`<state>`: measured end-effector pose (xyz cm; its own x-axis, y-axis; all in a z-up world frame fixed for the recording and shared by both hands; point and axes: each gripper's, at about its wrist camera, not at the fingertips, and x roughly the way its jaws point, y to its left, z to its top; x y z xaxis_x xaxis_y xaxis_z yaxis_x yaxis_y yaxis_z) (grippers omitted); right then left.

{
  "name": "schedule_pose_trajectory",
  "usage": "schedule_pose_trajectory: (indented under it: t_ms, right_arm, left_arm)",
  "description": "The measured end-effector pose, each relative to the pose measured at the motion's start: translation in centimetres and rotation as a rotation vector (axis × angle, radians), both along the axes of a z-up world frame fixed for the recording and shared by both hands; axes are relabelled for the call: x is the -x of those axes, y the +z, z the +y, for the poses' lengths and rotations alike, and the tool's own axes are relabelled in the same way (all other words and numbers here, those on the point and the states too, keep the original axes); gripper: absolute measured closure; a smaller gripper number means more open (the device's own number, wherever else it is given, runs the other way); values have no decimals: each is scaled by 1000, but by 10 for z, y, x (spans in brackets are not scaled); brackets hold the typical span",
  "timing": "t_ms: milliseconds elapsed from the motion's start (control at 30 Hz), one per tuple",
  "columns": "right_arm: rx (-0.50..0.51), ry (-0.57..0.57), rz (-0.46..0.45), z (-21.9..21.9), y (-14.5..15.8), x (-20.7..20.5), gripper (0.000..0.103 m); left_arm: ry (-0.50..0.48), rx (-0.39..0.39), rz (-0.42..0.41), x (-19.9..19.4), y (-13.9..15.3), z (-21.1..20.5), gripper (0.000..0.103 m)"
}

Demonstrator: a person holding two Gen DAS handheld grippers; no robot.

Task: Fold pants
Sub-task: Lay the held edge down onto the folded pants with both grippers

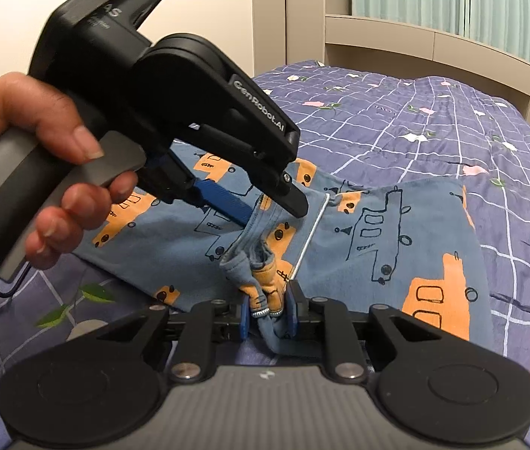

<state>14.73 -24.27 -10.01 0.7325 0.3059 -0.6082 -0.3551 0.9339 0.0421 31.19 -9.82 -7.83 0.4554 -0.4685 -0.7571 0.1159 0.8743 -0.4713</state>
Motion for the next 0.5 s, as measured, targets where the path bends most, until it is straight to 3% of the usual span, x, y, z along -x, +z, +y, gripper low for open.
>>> schedule_pose_trajectory:
  t_ms: [233,500]
  right_arm:
    - [0,-3,-10,-1,-2,1,79]
    - [9,-35,-68,5,14,15,87]
  left_arm:
    - [25,5,5,0,1,-2,88]
    - [-12,-16,-58,7,23,-6,94]
